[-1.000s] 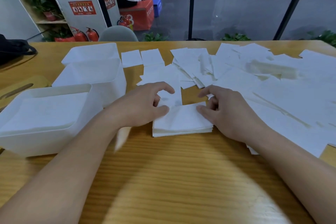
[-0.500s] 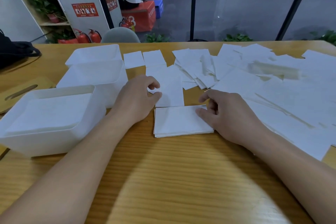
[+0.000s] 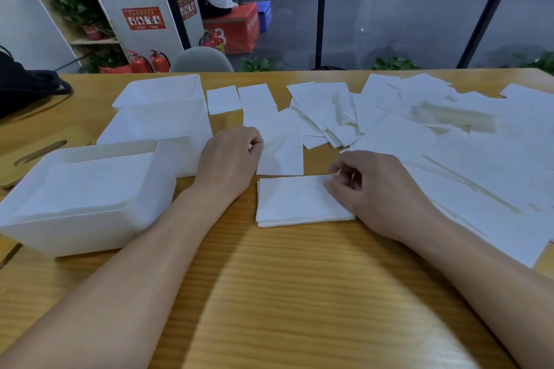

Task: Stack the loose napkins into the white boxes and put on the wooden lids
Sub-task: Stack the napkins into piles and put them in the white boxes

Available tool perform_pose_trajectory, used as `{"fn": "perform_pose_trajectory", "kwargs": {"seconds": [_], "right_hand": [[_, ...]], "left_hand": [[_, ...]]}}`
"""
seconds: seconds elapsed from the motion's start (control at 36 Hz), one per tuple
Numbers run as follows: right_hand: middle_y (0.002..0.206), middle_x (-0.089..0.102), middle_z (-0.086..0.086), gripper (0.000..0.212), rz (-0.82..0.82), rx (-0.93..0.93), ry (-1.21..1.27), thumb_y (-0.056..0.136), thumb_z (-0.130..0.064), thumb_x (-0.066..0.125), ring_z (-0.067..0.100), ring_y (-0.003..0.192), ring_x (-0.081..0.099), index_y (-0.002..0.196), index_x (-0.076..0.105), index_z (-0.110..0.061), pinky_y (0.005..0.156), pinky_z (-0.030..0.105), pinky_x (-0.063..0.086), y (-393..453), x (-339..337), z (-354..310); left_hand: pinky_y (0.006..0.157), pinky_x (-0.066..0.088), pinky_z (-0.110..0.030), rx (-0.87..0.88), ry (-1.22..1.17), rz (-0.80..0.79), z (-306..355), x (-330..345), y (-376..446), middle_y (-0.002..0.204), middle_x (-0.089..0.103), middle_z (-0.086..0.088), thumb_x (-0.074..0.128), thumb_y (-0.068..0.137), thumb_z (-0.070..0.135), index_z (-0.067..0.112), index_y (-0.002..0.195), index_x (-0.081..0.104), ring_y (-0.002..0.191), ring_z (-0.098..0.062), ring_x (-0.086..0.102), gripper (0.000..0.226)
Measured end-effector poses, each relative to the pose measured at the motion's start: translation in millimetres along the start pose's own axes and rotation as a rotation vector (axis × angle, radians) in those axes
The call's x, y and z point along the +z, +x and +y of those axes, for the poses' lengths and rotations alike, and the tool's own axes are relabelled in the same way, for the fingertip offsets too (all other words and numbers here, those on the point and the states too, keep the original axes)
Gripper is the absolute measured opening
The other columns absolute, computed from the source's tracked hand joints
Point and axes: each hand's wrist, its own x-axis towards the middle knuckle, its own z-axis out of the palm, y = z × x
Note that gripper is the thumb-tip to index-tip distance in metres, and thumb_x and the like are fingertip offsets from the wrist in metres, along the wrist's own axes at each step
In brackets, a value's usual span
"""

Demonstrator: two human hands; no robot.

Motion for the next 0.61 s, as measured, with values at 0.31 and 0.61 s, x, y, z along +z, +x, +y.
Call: {"fn": "perform_pose_trajectory", "kwargs": {"seconds": [0.31, 0.61], "right_hand": [[0.101, 0.054, -0.015, 0.091, 0.130, -0.028, -0.084, 0.095, -0.034, 0.079, 0.003, 0.081, 0.054, 0.164, 0.022, -0.049, 0.071, 0.023, 0.044, 4.1, -12.1, -2.7], [0.088, 0.054, -0.014, 0.006, 0.202, -0.029, -0.080, 0.100, -0.032, 0.075, 0.004, 0.081, 0.054, 0.100, 0.079, -0.028, 0.067, 0.022, 0.036, 4.4, -12.7, 0.2]], "left_hand": [[0.091, 0.061, -0.032, 0.203, -0.470, -0.197, 32.4, -27.5, -19.5, 0.100, 0.077, 0.018, 0.069, 0.107, 0.024, 0.030, 0.108, 0.072, 0.103, -0.004, 0.074, 0.007], [0.084, 0.059, -0.029, 0.163, -0.577, -0.155, 33.0, -27.0, -19.7, 0.090, 0.078, 0.019, 0.076, 0.102, 0.029, 0.028, 0.100, 0.082, 0.093, -0.007, 0.075, 0.006]]}}
